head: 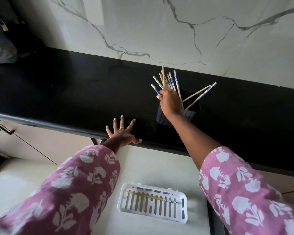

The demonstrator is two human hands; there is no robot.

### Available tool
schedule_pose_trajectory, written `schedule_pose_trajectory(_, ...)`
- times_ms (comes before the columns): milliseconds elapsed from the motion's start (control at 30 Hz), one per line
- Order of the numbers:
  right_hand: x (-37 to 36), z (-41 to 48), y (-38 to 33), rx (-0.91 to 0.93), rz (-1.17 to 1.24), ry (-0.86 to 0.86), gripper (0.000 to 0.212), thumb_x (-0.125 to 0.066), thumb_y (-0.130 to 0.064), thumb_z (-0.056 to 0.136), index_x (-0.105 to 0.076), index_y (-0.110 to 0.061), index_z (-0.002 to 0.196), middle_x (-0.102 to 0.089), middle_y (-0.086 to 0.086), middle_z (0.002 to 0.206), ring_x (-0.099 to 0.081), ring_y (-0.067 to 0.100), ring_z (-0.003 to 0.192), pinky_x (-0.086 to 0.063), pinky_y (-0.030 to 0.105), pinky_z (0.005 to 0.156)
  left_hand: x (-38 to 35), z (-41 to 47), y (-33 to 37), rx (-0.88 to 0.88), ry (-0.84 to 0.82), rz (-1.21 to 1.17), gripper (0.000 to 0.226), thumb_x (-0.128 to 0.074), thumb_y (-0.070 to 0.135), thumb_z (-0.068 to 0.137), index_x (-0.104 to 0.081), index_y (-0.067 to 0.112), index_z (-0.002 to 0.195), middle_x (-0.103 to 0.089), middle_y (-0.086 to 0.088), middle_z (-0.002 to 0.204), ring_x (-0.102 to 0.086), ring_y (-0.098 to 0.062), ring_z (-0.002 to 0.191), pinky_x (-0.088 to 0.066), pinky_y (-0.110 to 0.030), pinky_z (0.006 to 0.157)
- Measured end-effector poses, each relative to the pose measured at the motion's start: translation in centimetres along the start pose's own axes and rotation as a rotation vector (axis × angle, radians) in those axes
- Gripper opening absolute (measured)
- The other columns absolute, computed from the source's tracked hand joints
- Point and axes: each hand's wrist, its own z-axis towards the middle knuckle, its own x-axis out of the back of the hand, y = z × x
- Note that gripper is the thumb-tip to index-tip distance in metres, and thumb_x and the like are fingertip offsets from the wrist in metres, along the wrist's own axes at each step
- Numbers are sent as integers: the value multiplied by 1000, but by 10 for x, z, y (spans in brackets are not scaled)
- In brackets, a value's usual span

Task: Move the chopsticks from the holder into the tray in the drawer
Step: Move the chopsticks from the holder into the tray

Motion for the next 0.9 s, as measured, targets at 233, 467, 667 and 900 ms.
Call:
schedule_pose_trajectory(233, 26, -3, 0, 70, -6, 57, 21, -56, -17, 92, -67, 0, 98, -71, 19, 99, -64, 34, 92, -48, 36, 72, 12, -5, 4, 25, -95, -46, 105, -65, 64, 69, 9, 52, 143, 34, 4, 152, 32, -28, 139, 12, -59, 110)
schedule_pose_trajectory(467, 99, -11, -12, 160, 212, 420, 14, -65, -6, 84, -70, 7, 85, -73, 21, 79, -69, 31, 69, -52, 33, 68, 61, -19, 25, 35, -242, -88, 85, -57, 50, 87, -8, 26, 152, 2, -10, 159, -3, -35, 146, -15, -42, 116)
schedule_pose_trajectory(667, 137, -22, -30, -291, 761, 718, 18, -66, -14, 85, -73, 1, 94, -74, 15, 80, -69, 24, 71, -55, 35, 71, 102, -46, 70, 33, -236, -1102, 37, -53, 43, 92, -63, 8, 91, -64, -11, 111, -60, -23, 94, -37, -32, 90)
schedule_pose_trajectory(900, 132, -56, -21, -736, 1413, 891, 23, -66, -8, 86, -67, 8, 103, -68, 18, 87, -66, 15, 67, -56, 13, 57, 110, -81, 100, -154, -220, -1595, 24, -57, 28, 93, -63, 5, 87, -64, -9, 84, -61, -18, 78, -48, -32, 81)
